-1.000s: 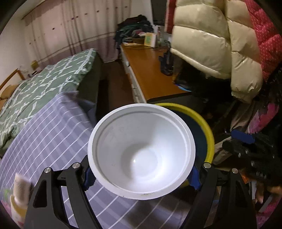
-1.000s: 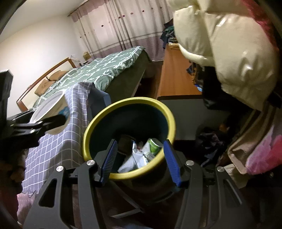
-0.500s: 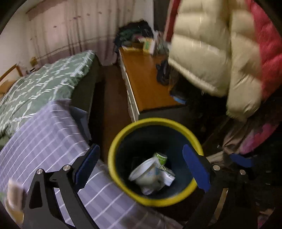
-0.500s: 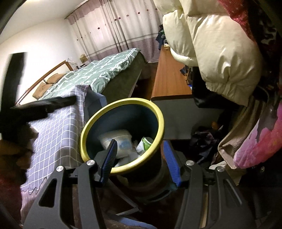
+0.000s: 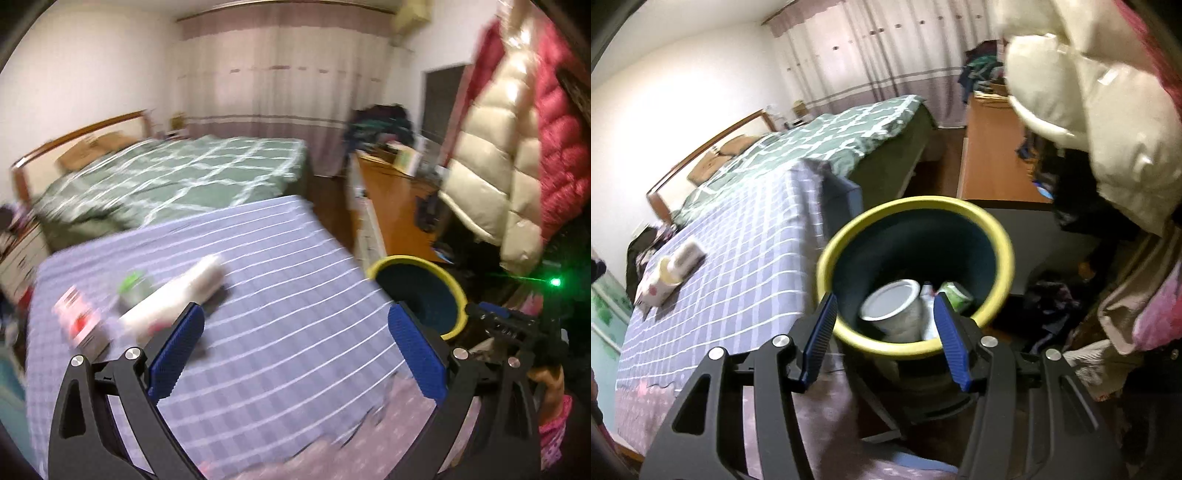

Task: Collect trash
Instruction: 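Reach the right gripper to the white paper cup with pink heart and grasp it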

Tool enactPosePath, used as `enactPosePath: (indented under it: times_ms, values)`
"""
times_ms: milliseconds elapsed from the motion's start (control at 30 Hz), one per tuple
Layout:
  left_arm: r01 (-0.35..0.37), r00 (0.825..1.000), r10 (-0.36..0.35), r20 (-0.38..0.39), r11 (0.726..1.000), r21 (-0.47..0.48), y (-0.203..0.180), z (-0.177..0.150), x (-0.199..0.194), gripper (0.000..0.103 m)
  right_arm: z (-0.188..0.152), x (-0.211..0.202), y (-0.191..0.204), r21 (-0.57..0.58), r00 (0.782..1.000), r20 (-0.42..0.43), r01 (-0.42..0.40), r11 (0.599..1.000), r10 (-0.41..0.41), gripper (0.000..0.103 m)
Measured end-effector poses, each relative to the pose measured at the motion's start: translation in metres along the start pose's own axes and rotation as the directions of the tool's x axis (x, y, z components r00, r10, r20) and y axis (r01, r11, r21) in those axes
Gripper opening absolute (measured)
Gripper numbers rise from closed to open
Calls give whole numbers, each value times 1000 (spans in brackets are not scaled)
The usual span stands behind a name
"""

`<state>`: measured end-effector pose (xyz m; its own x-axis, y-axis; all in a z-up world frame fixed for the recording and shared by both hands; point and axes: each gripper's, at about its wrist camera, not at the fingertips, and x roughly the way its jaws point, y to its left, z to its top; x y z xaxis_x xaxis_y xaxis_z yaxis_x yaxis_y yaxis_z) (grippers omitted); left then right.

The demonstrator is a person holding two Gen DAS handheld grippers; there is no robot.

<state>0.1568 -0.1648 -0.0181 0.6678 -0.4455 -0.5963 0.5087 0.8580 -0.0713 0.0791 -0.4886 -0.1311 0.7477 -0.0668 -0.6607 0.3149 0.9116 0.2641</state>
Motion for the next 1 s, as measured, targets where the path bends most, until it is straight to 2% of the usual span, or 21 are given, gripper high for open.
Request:
enactPosePath:
  times_ms: [200,367,500,767,1000]
  values:
    - [-164,986,166,13,980,-116,71,-43,-60,98,0,9,53,-82,997,-26,-79,993,77,52]
    - [-228,971,238,34,957,-181,109,-62,-97,98,4,16,108,-158,986,-57,-166,973,159,52]
    - [-252,962,268,48,944,-213,129,-74,-115,98,5,22,151,-216,971,-88,-234,948,220,52]
    - [-279,954,298,46,930,-240,143,-85,-122,98,3,43,248,-341,937,-161,-348,873,310,52]
    - [-284,952,305,30,915,-286,165,-97,-125,98,35,72,291,-327,938,-164,-343,881,305,52]
